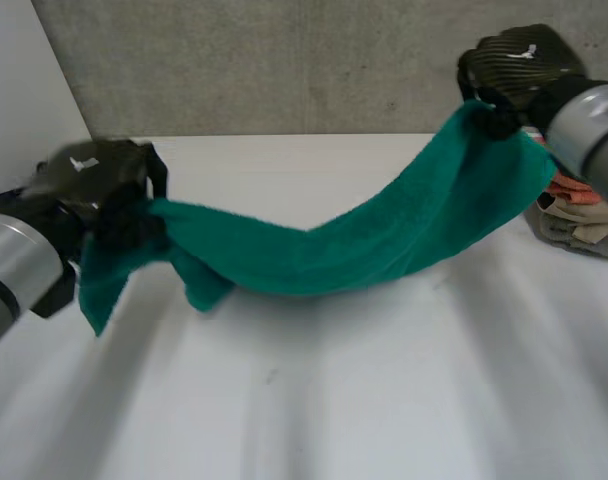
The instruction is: Fold the laundry.
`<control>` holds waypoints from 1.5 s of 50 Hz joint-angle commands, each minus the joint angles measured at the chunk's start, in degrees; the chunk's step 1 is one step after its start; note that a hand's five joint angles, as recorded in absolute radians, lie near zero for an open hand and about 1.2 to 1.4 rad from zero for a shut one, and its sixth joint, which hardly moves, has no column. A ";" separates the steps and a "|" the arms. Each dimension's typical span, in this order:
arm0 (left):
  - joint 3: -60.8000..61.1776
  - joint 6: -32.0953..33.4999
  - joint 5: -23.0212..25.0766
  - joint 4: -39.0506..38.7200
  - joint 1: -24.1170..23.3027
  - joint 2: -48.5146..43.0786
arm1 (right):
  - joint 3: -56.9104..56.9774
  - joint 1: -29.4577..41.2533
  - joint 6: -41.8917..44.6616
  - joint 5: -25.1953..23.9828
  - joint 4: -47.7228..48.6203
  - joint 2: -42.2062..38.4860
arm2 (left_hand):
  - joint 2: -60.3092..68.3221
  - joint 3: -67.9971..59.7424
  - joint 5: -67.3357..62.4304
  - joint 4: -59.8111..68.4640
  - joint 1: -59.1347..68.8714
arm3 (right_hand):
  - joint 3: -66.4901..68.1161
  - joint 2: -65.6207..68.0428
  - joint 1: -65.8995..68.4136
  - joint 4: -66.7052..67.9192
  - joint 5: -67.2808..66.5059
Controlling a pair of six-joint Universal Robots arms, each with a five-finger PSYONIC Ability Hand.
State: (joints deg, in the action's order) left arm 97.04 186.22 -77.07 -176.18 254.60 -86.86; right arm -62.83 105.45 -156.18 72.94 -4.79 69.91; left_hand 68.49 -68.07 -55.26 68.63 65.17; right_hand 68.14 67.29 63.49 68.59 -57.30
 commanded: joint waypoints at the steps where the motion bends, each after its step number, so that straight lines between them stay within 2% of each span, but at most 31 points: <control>1: 0.69 0.19 -1.15 -1.44 -2.79 -9.19 | 6.83 5.81 -1.58 5.01 12.68 -14.87 | 11.51 -11.93 -14.74 11.37 14.83 | 11.86 12.71 16.51 11.41 -12.70; 8: -3.08 0.28 -7.65 -7.33 -3.76 -18.51 | 12.81 9.60 -0.36 12.31 29.30 -31.40 | 11.51 -11.93 -14.74 11.37 14.83 | 11.86 12.71 16.51 11.41 -12.70; 9: -3.61 0.37 -8.44 -7.68 -3.93 -19.30 | 13.77 10.03 -0.09 13.10 30.62 -32.98 | 11.51 -11.93 -14.74 11.37 14.83 | 0.51 1.36 5.16 0.06 -1.36; 10: -4.48 0.55 -9.84 -7.95 -4.20 -20.79 | 15.52 10.73 0.52 14.59 32.28 -35.43 | 11.51 -11.93 -14.74 11.37 14.83 | -28.08 -27.23 -23.43 -28.53 27.23; 13: -5.81 1.33 -11.25 -7.69 -4.55 -22.21 | 17.38 11.35 0.61 16.71 32.12 -36.34 | 11.51 -11.93 -14.74 11.37 14.83 | -47.32 -46.47 -42.66 -47.76 46.47; 14: -5.99 1.51 -11.43 -7.51 -4.55 -22.30 | 17.65 11.53 0.18 17.49 31.69 -35.90 | 11.51 -11.93 -14.74 11.37 14.83 | -58.14 -57.29 -53.49 -58.59 57.30; 19: -5.64 1.87 -11.52 -7.16 -4.37 -21.34 | 15.11 12.06 -0.36 18.20 27.74 -29.58 | 11.51 -11.93 -14.74 11.37 14.83 | -58.14 -57.29 -53.49 -58.59 57.30; 23: -4.85 1.87 -11.00 -7.25 -4.11 -19.67 | 9.05 11.45 -0.36 16.89 19.75 -20.71 | 11.51 -11.93 -14.74 11.37 14.83 | -58.14 -57.29 -53.49 -58.59 57.30; 29: -3.79 1.86 -9.86 -7.33 -3.76 -17.91 | -3.32 8.99 -0.09 11.89 3.15 -7.62 | 11.51 -11.93 -14.74 11.37 14.83 | -58.14 -57.29 -53.49 -58.59 57.30; 34: -3.35 1.78 -9.59 -7.60 -3.50 -17.38 | -13.53 6.61 -0.79 7.23 -5.13 -3.56 | 11.51 -11.93 -14.74 11.37 14.83 | -52.10 -51.25 -47.44 -52.54 51.25; 38: -3.35 1.78 -9.50 -7.68 -3.41 -17.55 | -21.45 5.82 -2.72 2.74 -4.44 -3.64 | 11.51 -11.93 -14.74 11.37 14.83 | -41.01 -40.15 -36.35 -41.45 40.16; 41: -3.35 1.69 -9.41 -7.68 -3.23 -17.64 | -25.41 5.91 -4.83 0.72 0.99 -5.83 | 11.51 -11.93 -14.74 11.37 14.83 | -37.46 -36.60 -32.80 -37.90 36.61; 48: -3.26 1.60 -8.97 -7.86 -2.88 -17.64 | -26.30 7.13 -8.17 2.82 14.17 -13.20 | 11.51 -11.93 -14.74 11.37 14.83 | -37.12 -36.27 -32.46 -37.56 36.27; 52: -3.18 1.60 -8.97 -7.77 -2.79 -17.38 | -24.54 8.19 -7.74 5.45 17.79 -16.99 | 11.51 -11.93 -14.74 11.37 14.83 | -34.28 -33.43 -29.62 -34.72 33.43; 54: -3.00 1.60 -8.89 -7.77 -2.70 -17.38 | -23.92 8.37 -7.56 6.69 18.58 -17.96 | 11.51 -11.93 -14.74 11.37 14.83 | -25.22 -24.37 -20.57 -25.67 24.37; 55: -2.91 1.60 -8.89 -7.77 -2.62 -17.29 | -23.31 8.37 -7.39 7.82 19.54 -18.40 | 11.51 -11.93 -14.74 11.37 14.83 | -13.68 -12.83 -9.03 -14.13 12.83; 58: -2.74 1.51 -8.89 -7.68 -2.53 -16.68 | -22.69 8.19 -7.21 8.71 20.96 -18.58 | 11.51 -11.93 -14.74 11.37 14.83 | 5.69 6.54 10.34 5.25 -6.54; 59: -2.65 1.43 -8.89 -7.60 -2.53 -16.33 | -22.69 8.11 -7.04 9.32 21.31 -18.06 | 11.51 -11.93 -14.74 11.37 14.83 | 11.79 12.65 16.45 11.35 -12.64; 61: -2.47 1.25 -8.89 -7.51 -2.44 -15.89 | -23.30 7.93 -7.21 9.50 21.14 -16.74 | 11.51 -11.93 -14.74 11.37 14.83 | 11.86 12.71 16.51 11.41 -12.70; 68: -1.86 0.46 -8.18 -3.12 -2.97 -11.32 | -25.94 4.42 -5.90 8.80 18.42 -1.11 | 11.51 -11.93 -14.74 11.37 14.83 | 11.86 12.71 16.51 11.41 -12.70; 70: -1.59 0.37 -7.40 0.21 -3.49 -8.86 | -24.90 2.49 -4.50 6.71 13.96 3.80 | 11.51 -11.93 -14.74 11.37 14.83 | 11.86 12.71 16.51 11.41 -12.70; 75: -0.80 0.11 -5.81 5.49 -4.55 -4.46 | -18.66 0.28 2.36 2.13 1.91 7.34 | 11.51 -11.93 -14.74 11.37 14.83 | 11.86 12.71 16.51 11.41 -12.70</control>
State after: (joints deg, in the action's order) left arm 95.53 186.63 -84.56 -176.49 251.15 -95.90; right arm -86.92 108.65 -160.02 79.60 8.92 71.28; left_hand 68.49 -68.20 -55.26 68.68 65.17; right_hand 67.98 67.52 63.81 68.54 -56.33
